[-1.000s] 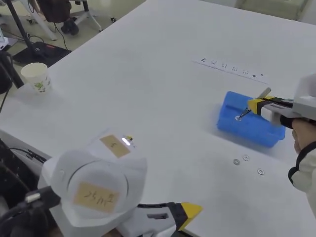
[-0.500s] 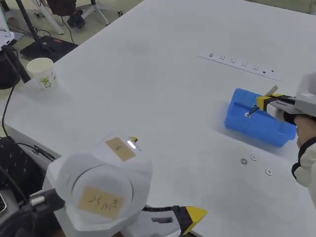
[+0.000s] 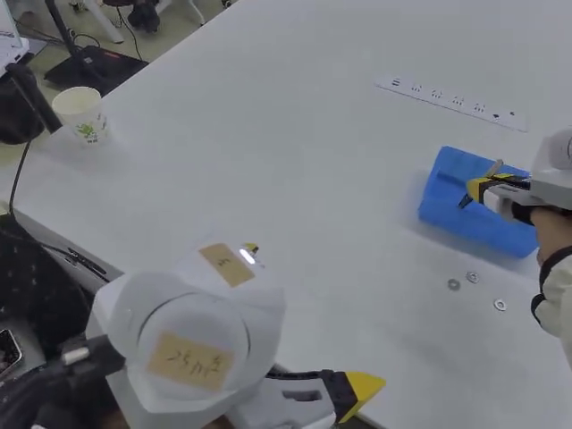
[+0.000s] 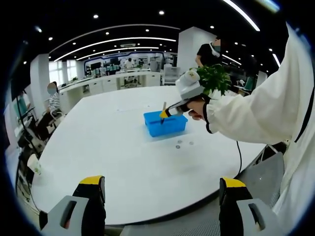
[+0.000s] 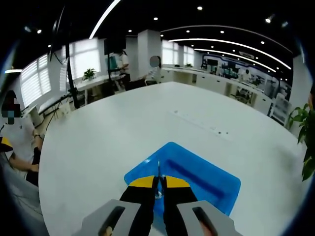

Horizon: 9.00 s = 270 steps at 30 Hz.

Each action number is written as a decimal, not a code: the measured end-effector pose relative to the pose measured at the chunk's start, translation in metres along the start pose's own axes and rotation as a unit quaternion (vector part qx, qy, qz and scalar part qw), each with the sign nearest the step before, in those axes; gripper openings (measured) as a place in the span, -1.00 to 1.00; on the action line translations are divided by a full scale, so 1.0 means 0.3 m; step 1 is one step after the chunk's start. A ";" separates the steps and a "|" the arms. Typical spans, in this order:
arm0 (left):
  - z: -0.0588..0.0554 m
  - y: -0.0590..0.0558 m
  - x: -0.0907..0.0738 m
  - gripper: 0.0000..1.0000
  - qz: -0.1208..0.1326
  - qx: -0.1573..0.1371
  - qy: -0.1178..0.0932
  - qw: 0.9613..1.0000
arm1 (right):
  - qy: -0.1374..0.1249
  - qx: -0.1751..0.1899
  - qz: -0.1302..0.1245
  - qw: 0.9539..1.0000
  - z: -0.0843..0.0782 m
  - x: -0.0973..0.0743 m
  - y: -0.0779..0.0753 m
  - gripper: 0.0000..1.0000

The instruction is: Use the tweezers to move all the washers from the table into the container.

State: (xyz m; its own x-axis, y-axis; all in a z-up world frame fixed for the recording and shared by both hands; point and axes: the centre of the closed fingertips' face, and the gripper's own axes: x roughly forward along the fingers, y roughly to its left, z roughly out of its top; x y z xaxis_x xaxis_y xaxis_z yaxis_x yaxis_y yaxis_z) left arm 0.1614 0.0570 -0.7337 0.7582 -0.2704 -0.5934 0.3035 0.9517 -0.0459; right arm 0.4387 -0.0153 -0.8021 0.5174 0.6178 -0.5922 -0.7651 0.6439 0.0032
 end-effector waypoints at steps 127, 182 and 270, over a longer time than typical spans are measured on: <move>0.046 -0.012 -0.037 0.97 0.007 0.030 -0.020 0.999 | 0.004 0.001 0.007 1.000 -0.222 -0.230 0.165 -0.95; 0.041 -0.006 -0.027 0.97 0.005 0.026 -0.019 0.999 | -0.065 0.022 -0.006 0.998 0.043 -0.236 0.042 -0.98; 0.090 -0.009 -0.023 0.97 0.002 0.032 -0.034 0.999 | -0.074 0.013 -0.034 0.997 0.027 -0.237 -0.020 -0.95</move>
State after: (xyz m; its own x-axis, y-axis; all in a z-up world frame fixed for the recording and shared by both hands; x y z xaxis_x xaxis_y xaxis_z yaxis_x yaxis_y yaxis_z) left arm 0.1709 0.0526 -0.7079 0.7966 -0.2784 -0.5365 0.3354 0.9420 0.0091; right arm 0.4096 -0.0596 -0.7535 0.6207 0.6308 -0.4657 -0.7168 0.6972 -0.0109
